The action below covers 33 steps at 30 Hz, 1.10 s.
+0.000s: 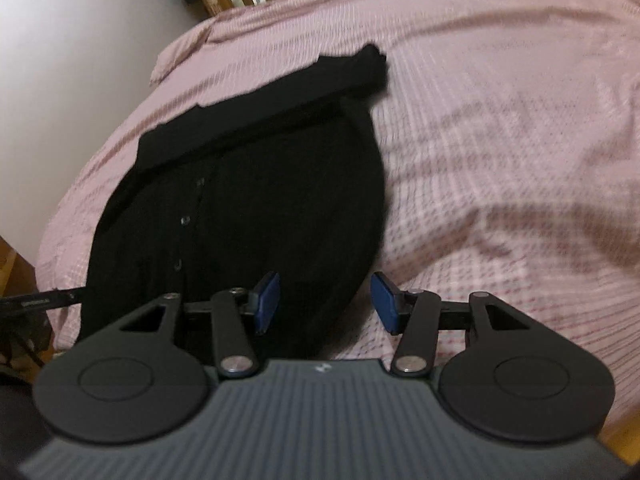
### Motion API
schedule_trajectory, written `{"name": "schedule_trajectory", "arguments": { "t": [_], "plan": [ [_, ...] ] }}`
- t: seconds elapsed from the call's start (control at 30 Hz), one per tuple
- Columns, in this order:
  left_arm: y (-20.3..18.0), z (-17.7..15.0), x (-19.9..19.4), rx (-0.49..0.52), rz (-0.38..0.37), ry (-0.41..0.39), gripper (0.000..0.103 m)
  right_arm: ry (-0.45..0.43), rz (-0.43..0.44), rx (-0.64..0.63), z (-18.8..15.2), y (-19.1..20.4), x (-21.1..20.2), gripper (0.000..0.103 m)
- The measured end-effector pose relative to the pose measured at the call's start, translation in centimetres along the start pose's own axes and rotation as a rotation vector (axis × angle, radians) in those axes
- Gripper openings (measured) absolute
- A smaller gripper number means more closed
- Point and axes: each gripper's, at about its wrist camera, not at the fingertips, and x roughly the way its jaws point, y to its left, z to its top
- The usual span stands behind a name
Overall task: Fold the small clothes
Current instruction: 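Open both grippers and move them to the cardigan hem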
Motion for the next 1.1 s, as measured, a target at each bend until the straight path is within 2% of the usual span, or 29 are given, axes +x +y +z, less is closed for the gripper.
{"name": "schedule_trajectory", "arguments": {
  "t": [0.17,0.43,1.1],
  "plan": [
    [-0.9,-0.3,0.9,0.015,-0.045,0.04,0.076,0.037,0.021,0.037,-0.5,-0.3,1.3,0.053],
    [-2.0,-0.8,2.5,0.016,-0.039,0.096,0.076,0.049,0.042,0.077,-1.4,-1.3,2.4,0.052],
    [-1.9,-1.6,2.7,-0.001,-0.037,0.101,0.077,0.074,0.026,0.019,-1.5,-1.1,3.0,0.054]
  ]
}}
